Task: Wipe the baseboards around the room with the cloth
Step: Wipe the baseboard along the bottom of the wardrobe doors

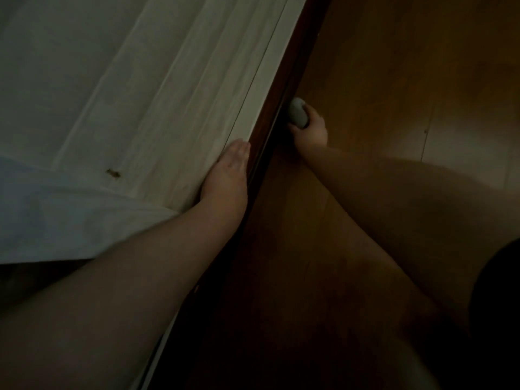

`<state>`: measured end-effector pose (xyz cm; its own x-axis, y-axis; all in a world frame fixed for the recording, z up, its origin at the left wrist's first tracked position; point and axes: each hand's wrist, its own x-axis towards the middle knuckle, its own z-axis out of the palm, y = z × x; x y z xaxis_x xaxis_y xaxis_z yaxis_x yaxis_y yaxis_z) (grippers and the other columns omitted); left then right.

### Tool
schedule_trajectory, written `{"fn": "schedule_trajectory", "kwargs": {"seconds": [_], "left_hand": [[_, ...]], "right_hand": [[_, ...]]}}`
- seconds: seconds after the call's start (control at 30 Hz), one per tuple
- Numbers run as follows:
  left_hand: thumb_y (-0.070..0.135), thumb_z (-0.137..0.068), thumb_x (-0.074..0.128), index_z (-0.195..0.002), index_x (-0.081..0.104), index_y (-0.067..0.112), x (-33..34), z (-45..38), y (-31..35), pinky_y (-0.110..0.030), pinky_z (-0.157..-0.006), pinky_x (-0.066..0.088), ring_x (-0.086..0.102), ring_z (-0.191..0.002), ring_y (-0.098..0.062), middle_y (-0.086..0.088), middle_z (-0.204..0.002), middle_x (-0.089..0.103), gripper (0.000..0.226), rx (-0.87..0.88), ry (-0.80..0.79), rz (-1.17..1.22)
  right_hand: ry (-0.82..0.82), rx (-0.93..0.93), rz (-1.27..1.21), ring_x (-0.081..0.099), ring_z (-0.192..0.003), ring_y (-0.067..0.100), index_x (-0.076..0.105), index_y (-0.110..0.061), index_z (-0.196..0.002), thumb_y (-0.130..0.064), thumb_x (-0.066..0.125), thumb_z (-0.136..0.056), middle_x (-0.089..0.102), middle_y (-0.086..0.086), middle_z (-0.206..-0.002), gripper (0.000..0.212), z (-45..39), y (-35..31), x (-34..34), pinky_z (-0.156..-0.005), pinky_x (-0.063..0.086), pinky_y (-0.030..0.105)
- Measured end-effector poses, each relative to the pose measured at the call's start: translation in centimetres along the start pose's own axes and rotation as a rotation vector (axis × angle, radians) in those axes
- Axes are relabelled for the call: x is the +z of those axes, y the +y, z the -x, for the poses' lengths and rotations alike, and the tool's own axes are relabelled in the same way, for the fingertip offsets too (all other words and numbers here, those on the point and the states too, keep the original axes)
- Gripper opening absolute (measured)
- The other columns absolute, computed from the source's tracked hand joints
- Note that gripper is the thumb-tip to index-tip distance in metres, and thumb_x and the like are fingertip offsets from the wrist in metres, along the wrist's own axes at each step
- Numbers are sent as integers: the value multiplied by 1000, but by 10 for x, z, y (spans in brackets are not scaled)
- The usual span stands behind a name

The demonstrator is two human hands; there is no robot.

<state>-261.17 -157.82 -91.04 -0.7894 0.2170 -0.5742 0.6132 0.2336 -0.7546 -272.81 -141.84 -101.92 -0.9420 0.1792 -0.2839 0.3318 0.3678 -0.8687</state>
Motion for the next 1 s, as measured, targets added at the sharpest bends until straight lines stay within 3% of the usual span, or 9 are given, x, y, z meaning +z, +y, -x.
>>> {"fn": "schedule_trajectory", "kwargs": {"seconds": [0.17, 0.33, 0.5, 0.6, 0.8, 1.0], "left_hand": [[45, -103, -1, -148, -8, -9, 9, 11, 14, -54, -116, -15, -8, -151, -34, -24, -161, -9, 71, -179, 51, 88], [34, -103, -1, -150, -6, -5, 11, 9, 20, -56, -117, -11, -8, -152, -32, -22, -163, -9, 62, -190, 90, 129], [34, -103, -1, -151, -3, -5, 8, 10, 20, -54, -118, -10, -7, -152, -30, -19, -164, -6, 62, -213, 81, 155], [34, -103, 2, -153, 0, -3, 8, 12, 21, -54, -119, -9, -6, -152, -29, -17, -164, -4, 61, -232, 70, 187], [38, -102, 15, -154, 4, -1, 3, 12, 18, -56, -118, -10, -6, -152, -31, -18, -164, -3, 66, -240, 50, 189], [34, -103, 16, -153, 0, -4, 8, 11, 19, -50, -121, -9, -10, -151, -32, -21, -162, -13, 64, -218, 66, 194]], "right_hand": [[-110, 41, 43, 46, -132, 29, 34, -27, -151, -14, 62, -92, 38, 7, -152, 67, -3, -1, 5, -109, 42, 38], [-130, 12, -22, 39, -137, 23, 34, -22, -151, -8, 63, -91, 36, 5, -154, 69, 59, 17, 19, -114, 33, 29], [-148, 56, -141, 35, -139, 17, 35, -22, -151, -1, 64, -88, 35, 2, -153, 72, 133, 32, 43, -116, 28, 28], [-193, 86, -177, 36, -138, 16, 37, -21, -149, 1, 65, -87, 36, 2, -152, 72, 172, 40, 53, -112, 25, 21], [-259, 177, -245, 38, -137, 19, 39, -25, -148, 2, 63, -86, 36, 0, -149, 72, 225, 51, 65, -117, 31, 32], [-282, 136, -194, 43, -132, 16, 46, -28, -143, -6, 66, -87, 43, -1, -146, 64, 204, 62, 40, -102, 32, 17]]}}
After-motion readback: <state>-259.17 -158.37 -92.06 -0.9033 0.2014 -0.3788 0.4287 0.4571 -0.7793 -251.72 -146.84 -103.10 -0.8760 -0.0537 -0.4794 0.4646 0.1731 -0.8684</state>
